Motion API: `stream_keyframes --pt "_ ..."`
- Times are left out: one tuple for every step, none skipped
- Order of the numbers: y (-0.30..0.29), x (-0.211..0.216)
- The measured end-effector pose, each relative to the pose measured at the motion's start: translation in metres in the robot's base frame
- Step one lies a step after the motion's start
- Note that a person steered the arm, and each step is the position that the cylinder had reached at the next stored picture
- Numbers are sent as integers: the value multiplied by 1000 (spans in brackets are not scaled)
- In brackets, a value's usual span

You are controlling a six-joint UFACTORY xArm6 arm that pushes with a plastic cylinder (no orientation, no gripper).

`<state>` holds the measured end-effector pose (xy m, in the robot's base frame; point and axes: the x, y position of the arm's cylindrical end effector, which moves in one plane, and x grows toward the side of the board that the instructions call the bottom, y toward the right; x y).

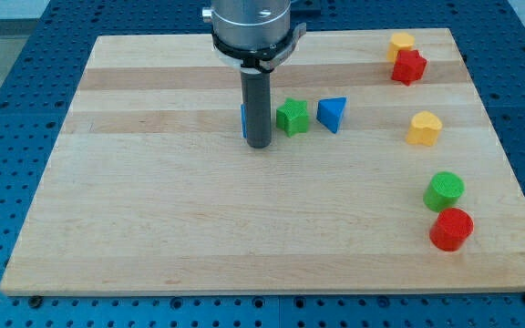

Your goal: Place your arm right to the green circle

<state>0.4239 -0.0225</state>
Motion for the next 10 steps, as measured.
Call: stream_keyframes --pt "-1 0" --pt "-6 0" --pt "-8 0" --pt "-8 0" --pt "6 38" --pt "61 83" --pt "101 67" --pt "127 41" --pt "202 41" --pt "282 57"
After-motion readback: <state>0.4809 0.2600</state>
